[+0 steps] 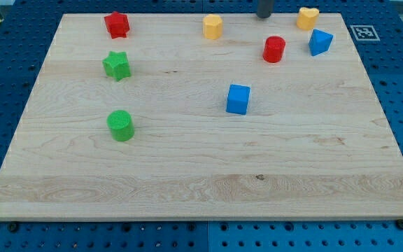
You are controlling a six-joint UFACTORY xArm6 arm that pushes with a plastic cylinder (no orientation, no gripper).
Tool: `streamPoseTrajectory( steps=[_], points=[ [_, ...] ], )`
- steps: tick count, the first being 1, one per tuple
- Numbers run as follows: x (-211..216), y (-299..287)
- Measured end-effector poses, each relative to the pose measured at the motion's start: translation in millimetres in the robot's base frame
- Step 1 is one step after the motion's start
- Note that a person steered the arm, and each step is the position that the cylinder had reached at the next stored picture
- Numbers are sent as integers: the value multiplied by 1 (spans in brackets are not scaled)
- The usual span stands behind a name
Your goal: Place the heart above the triangle
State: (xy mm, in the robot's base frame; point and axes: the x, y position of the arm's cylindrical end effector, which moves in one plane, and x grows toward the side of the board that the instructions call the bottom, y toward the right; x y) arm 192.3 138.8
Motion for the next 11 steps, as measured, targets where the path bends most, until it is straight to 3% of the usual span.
streamPoseTrajectory(
  steps=[4, 11],
  points=[
    [-1, 95],
    [5, 96]
  ],
)
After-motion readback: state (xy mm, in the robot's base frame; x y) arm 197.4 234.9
